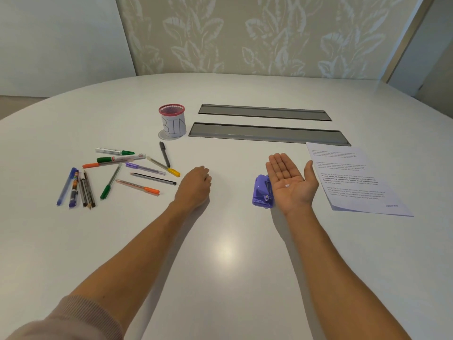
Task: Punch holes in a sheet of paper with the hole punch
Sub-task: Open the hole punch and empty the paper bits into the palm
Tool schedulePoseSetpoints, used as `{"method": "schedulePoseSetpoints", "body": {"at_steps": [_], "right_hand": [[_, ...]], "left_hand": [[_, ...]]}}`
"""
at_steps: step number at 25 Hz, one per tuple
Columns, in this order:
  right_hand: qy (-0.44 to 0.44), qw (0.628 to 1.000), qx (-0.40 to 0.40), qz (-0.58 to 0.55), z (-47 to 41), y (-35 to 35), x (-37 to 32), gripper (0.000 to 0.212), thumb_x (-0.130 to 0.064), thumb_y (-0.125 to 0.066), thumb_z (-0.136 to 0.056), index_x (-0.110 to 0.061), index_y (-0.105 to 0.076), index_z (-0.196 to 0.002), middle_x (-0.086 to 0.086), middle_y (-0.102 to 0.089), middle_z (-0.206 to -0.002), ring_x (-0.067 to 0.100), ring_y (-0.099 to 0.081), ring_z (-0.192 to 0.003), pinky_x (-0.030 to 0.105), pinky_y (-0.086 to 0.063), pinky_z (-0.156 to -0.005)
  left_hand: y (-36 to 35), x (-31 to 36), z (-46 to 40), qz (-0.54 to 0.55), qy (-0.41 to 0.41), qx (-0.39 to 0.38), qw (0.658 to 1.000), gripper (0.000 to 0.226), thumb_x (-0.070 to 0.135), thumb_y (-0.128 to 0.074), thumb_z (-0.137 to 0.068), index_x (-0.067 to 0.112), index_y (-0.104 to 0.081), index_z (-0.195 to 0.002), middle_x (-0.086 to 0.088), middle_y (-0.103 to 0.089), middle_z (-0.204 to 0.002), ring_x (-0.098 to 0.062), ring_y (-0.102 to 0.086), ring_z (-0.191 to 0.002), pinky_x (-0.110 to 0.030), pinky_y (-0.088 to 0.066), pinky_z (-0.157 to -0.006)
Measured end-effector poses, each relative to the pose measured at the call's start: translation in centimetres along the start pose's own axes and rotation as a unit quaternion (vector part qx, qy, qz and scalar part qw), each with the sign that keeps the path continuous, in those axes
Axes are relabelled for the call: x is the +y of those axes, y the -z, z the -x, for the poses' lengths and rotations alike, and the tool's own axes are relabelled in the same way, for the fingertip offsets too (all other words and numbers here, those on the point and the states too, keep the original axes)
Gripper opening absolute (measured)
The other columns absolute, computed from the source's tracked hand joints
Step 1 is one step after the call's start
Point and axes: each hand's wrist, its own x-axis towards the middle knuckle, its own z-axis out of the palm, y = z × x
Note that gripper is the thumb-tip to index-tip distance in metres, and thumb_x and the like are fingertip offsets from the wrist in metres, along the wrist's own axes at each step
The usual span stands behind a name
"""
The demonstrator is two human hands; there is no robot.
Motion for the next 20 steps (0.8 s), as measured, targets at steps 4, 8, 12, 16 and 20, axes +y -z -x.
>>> {"method": "schedulePoseSetpoints", "body": {"at_steps": [4, 8, 12, 16, 20], "right_hand": [[0.006, 1.0, -0.007, 0.011, -1.4, -3.1, 2.0, 0.063, -0.048, -0.049, -0.095, 0.009, -0.058, -0.121, 0.025, -0.067, -0.118, 0.038, -0.065, -0.11, 0.047, -0.051, -0.097], [-0.009, 1.0, -0.007, 0.015, -3.8, -6.4, 4.9, 0.063, -0.048, -0.049, -0.095, 0.01, -0.06, -0.117, 0.026, -0.066, -0.118, 0.037, -0.064, -0.113, 0.047, -0.049, -0.1], [-0.042, 0.999, -0.016, 0.026, -7.3, -9.2, 8.2, 0.063, -0.049, -0.048, -0.095, 0.009, -0.06, -0.116, 0.025, -0.066, -0.117, 0.035, -0.063, -0.113, 0.045, -0.049, -0.1], [-0.078, 0.996, -0.026, 0.047, -11.3, -11.9, 11.4, 0.063, -0.05, -0.048, -0.095, 0.007, -0.06, -0.118, 0.024, -0.064, -0.119, 0.034, -0.061, -0.114, 0.043, -0.05, -0.099], [-0.092, 0.993, -0.034, 0.071, -16.0, -13.9, 13.7, 0.062, -0.05, -0.045, -0.097, 0.007, -0.059, -0.118, 0.023, -0.064, -0.119, 0.034, -0.061, -0.115, 0.042, -0.05, -0.098]], "left_hand": [[-0.4, -0.8, -1.1, -0.069, -0.033, -0.016, 0.997, 0.022, 0.011, -0.041, -0.097, -0.001, -0.057, -0.087, -0.018, -0.06, -0.096, -0.034, -0.053, -0.095, -0.038, -0.035, -0.082], [-1.1, -1.4, -2.3, -0.129, -0.058, -0.045, 0.989, 0.033, 0.015, -0.038, -0.099, -0.002, -0.056, -0.12, -0.021, -0.055, -0.129, -0.035, -0.046, -0.122, -0.043, -0.031, -0.102], [-1.3, -1.7, -4.0, -0.138, -0.073, -0.04, 0.987, 0.043, 0.022, -0.034, -0.102, 0.001, -0.045, -0.138, -0.016, -0.045, -0.145, -0.032, -0.036, -0.135, -0.043, -0.024, -0.112], [-1.3, -1.8, -5.7, -0.129, -0.064, -0.034, 0.989, 0.043, 0.024, -0.031, -0.102, 0.004, -0.045, -0.137, -0.012, -0.048, -0.142, -0.027, -0.041, -0.129, -0.042, -0.028, -0.112], [-1.8, -2.3, -6.5, -0.111, -0.052, -0.021, 0.992, 0.049, 0.026, -0.03, -0.101, 0.005, -0.035, -0.145, -0.01, -0.038, -0.152, -0.024, -0.03, -0.14, -0.043, -0.018, -0.119]]}}
